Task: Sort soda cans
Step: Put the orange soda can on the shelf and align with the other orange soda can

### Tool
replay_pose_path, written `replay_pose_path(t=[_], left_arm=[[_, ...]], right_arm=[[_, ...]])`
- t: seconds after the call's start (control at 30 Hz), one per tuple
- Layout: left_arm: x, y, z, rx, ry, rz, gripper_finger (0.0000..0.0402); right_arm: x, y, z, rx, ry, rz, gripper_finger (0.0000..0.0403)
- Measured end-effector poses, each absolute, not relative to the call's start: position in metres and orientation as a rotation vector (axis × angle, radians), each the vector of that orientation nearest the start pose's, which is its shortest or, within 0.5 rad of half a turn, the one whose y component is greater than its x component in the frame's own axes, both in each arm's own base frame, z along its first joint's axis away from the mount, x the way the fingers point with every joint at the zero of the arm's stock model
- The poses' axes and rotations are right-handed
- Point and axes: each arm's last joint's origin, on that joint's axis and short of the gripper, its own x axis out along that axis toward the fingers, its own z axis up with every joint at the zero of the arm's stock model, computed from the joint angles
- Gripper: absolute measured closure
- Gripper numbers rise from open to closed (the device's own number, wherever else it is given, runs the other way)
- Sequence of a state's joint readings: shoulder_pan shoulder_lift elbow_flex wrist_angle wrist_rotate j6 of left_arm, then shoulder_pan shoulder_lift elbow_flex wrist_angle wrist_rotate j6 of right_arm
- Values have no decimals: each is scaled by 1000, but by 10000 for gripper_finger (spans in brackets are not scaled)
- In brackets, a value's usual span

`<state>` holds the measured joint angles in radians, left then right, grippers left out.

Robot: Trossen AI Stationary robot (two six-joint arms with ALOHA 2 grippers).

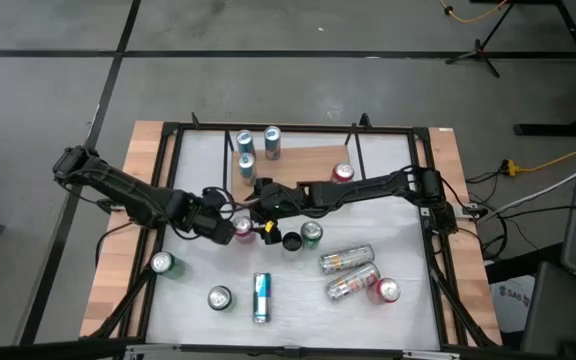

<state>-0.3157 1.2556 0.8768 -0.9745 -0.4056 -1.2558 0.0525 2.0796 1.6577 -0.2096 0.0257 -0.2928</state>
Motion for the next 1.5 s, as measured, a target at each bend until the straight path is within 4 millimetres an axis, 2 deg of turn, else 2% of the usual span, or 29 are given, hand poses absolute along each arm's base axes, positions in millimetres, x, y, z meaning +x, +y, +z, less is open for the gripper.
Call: replay_pose_path(t=[0.17, 0.33, 0.53, 0.73, 1.5], left_arm=[[198, -52, 228, -579, 1014, 810, 66], [188, -50, 233, -558, 1055, 808, 66], [181, -48, 240, -581, 1038, 789, 66], [180, -47, 242, -586, 1028, 785, 66], [182, -48, 243, -605, 1006, 779, 66]], right_arm=[[474, 25, 234, -259, 615, 115, 6], [474, 27, 251, -193, 511, 171, 6], [476, 30, 255, -55, 469, 237, 6], [475, 30, 254, -19, 487, 238, 6], [490, 27, 201, -42, 600, 142, 6]])
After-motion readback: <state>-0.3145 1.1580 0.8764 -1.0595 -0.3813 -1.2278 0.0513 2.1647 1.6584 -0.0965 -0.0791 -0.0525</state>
